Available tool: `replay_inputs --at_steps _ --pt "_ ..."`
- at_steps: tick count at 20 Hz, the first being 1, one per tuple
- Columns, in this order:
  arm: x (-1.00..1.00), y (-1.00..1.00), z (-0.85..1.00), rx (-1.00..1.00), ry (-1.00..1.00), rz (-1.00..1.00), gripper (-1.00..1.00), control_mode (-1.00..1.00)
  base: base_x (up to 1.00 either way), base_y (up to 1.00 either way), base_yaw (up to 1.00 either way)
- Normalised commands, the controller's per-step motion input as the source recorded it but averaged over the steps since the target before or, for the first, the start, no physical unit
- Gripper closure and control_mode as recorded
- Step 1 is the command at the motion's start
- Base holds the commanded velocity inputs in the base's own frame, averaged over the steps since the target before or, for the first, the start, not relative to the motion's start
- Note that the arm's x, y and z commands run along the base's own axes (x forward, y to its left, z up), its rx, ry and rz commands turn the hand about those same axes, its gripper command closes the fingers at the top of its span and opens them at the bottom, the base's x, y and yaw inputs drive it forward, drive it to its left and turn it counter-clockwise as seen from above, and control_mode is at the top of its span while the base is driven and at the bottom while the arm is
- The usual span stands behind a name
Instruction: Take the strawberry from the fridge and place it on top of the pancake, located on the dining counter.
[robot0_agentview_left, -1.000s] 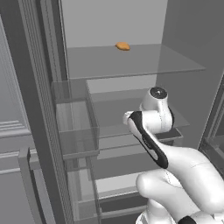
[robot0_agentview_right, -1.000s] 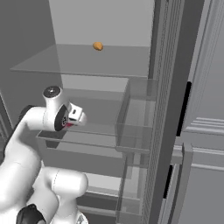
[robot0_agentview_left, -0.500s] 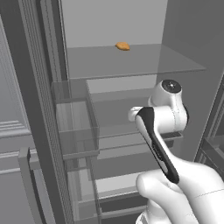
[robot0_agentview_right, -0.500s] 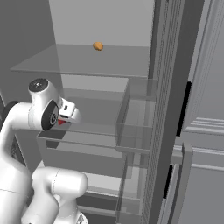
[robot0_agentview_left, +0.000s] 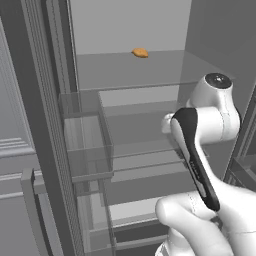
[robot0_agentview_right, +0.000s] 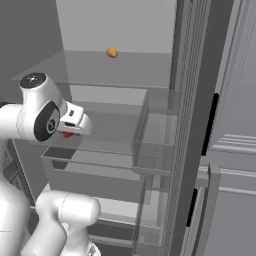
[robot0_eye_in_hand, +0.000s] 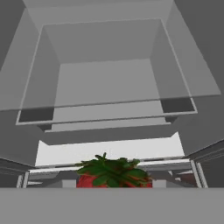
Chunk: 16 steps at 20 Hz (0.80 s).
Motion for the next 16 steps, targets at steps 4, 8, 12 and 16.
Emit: replay_inputs --at_steps 4,8,12,16 --pt "-0.92 0.16 0.22 -0.10 -0.01 0.03 1.00 -1.00 0.00 0.00 0.00" --pt "-0.80 0.06 0.17 -0.03 0.00 0.03 1.00 -1.00 0.00 0.00 0.00" --pt "-0.63 -0.15 0.00 0.02 -0.02 0.02 1.00 -1.00 0.00 0.00 0.00" --pt "-0.28 -0.06 -0.14 0.01 0.00 0.01 1.00 -1.00 0.00 0.00 0.00"
